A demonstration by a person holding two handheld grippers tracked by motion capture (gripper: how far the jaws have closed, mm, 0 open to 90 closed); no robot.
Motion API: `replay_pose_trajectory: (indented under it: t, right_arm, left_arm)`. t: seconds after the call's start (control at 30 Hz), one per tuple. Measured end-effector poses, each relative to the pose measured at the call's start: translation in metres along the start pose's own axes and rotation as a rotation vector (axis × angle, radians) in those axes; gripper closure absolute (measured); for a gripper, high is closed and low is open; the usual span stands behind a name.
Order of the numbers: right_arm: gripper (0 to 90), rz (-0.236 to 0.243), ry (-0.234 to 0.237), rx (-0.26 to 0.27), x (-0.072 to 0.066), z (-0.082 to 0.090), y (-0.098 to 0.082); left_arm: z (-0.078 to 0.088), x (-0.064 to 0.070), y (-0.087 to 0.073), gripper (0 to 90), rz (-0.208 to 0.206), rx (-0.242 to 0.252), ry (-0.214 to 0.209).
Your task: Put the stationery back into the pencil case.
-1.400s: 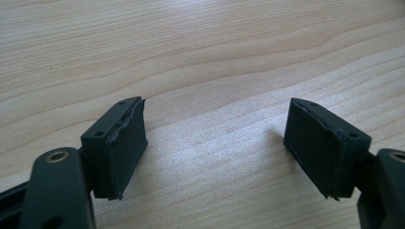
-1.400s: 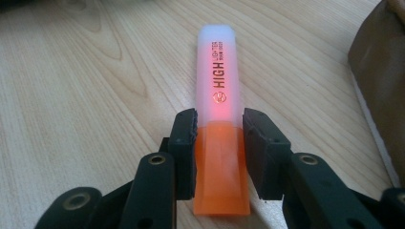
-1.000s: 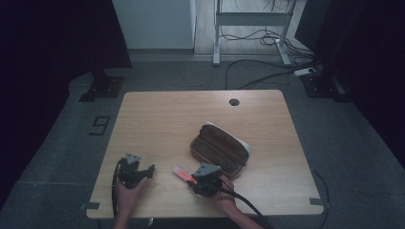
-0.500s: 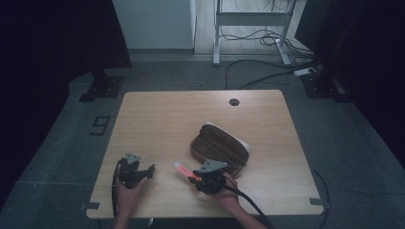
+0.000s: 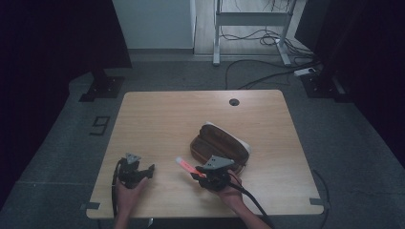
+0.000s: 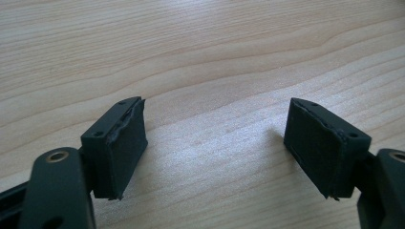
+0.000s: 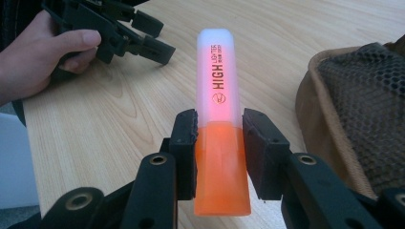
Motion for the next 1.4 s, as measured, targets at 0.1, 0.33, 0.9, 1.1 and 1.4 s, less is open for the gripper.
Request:
replay_pose_trajectory:
  t: [0.1, 0.33, 0.9, 1.1, 1.4]
  right_arm:
    - [65.8, -0.001, -0.001, 0.006, 0.002, 0.002, 0.002]
    - [65.8, -0.006, -0.007, 0.022, 0.008, 0.008, 0.006]
    - [65.8, -0.01, -0.028, 0.064, 0.025, 0.023, 0.015]
    - [65.9, -0.036, -0.05, 0.079, 0.039, 0.029, 0.018]
    - [65.8, -0.054, -0.07, 0.094, 0.052, 0.034, 0.021]
  left_arm:
    - [0.0, 0.0, 0.0, 22.1, 0.0, 0.001, 0.0]
    - [0.0, 0.0, 0.0, 22.1, 0.0, 0.0, 0.0]
    - [0.0, 0.0, 0.0, 22.1, 0.0, 0.0, 0.0]
    - [0.0, 0.0, 0.0, 22.1, 0.0, 0.0, 0.0]
    - [0.0, 0.0, 0.0, 22.1, 0.001, 0.0, 0.0]
Point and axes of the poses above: each handheld gripper's, and its own axes: z roughly backward along the jaws, y roughly out of its top, x roughly to its right, the point moved 4 cm from there along -z, roughly forward along the jaws, and after that the axes turned 12 degrees about -y, right-handed, at the moved point
